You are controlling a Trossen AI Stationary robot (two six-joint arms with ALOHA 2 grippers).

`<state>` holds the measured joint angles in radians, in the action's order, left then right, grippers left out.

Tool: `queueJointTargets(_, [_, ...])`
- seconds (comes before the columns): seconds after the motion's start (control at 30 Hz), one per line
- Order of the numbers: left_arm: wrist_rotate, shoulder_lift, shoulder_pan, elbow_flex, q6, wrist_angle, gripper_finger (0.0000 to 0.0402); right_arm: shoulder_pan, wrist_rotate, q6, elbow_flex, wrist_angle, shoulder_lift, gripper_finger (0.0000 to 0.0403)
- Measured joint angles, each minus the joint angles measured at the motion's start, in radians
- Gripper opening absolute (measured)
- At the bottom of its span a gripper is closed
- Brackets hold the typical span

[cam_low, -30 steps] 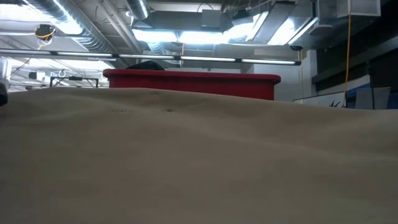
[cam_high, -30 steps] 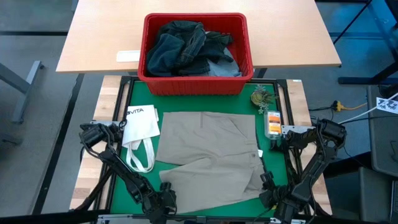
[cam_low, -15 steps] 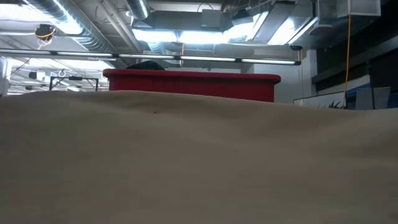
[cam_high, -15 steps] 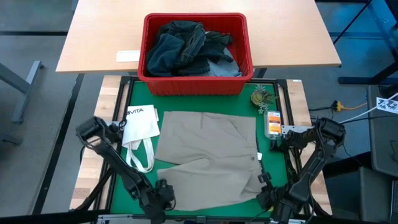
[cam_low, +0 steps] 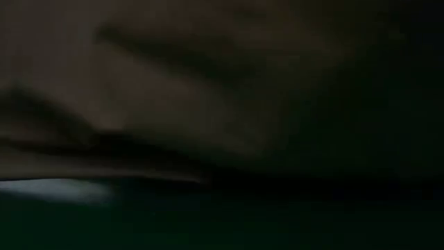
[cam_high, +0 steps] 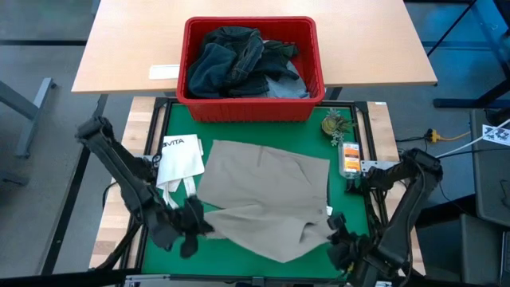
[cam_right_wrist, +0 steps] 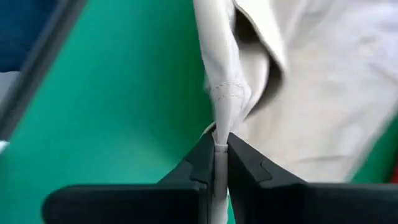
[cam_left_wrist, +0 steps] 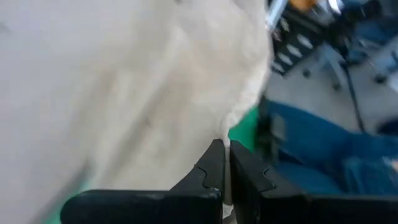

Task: Fold Laundry from Bin
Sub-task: Fold the gray shorts

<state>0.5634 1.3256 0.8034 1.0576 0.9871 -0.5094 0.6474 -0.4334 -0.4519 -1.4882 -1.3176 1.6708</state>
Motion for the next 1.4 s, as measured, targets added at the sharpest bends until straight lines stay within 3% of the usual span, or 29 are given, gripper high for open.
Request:
queueJointTargets(0.13, [0.072,-0.099,-0.067,0.000,-0.070,-0.109,0.0005,-0.099,-0.052,0.079,-0.048,-0.055,-0.004,0.0016])
queueJointTargets(0.33, [0.149,-0.193,-0.216,0.000,-0.109,-0.236,0.0004,-0.312,-0.048,0.194,-0.028,-0.104,-0.058,0.0018])
queueJointTargets(0.47, [0.159,-0.218,-0.332,0.000,-0.179,-0.272,0.0004,-0.472,-0.022,0.199,0.015,-0.130,-0.134,0.0022])
queueJointTargets(0.63, [0.159,-0.219,-0.506,0.000,-0.311,-0.276,0.0004,-0.681,0.053,0.289,0.136,-0.011,-0.222,0.0014])
queueJointTargets(0.77, [0.152,-0.204,-0.650,0.000,-0.401,-0.280,0.0004,-0.842,0.152,0.390,0.262,0.114,-0.239,0.0018])
queueJointTargets(1.07, [0.076,-0.094,-0.863,0.000,-0.425,-0.337,0.0008,-1.134,0.170,0.484,0.450,0.293,-0.234,0.0024])
queueJointTargets(1.4, [0.089,0.127,-1.011,0.000,-0.468,-0.337,0.0010,-1.282,0.167,0.487,0.498,0.353,-0.234,0.0025])
